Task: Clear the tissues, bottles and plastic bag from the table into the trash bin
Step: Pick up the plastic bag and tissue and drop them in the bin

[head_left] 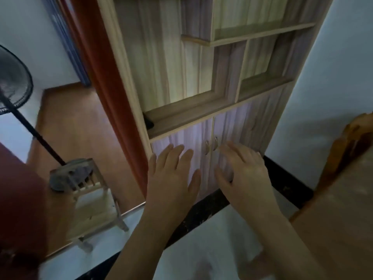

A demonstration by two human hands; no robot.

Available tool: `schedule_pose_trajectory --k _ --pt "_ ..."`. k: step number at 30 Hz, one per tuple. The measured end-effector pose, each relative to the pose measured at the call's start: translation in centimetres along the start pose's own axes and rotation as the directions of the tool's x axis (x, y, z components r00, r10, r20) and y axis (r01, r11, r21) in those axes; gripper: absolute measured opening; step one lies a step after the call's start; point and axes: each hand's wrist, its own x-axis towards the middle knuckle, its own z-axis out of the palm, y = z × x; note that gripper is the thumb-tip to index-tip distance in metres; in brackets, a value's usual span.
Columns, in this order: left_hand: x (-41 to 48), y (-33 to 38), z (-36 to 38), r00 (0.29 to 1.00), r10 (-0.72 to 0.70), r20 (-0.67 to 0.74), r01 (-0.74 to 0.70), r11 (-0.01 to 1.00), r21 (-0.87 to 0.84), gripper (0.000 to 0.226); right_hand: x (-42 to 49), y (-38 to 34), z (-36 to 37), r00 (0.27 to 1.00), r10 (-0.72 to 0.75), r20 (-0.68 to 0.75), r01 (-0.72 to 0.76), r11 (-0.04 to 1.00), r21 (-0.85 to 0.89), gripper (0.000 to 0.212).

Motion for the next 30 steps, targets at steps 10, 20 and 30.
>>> schedule_pose_trajectory --k 10,20,30 --pt "17.2 4.9 13.1 0.957 0.285 0.045 -0.264 0.928 -0.261 0.039 11.0 14.0 0.0 0.963 0.253 -0.097 -0.266 0.948 -0.173 0.040" --pt "26.8 14.2 25.2 0.826 0.558 0.079 -0.443 0.730 -0.521 0.043 13.1 25.5 -1.4 0.819 0.521 -0.238 -0.573 0.745 -0.342 0.043" --pt "37.7 23.4 35.4 0.641 0.767 -0.017 -0.533 0.430 -0.729 0.047 19.4 34.8 -2.3 0.594 0.673 -0.441 -0.803 0.461 -0.378 0.050"
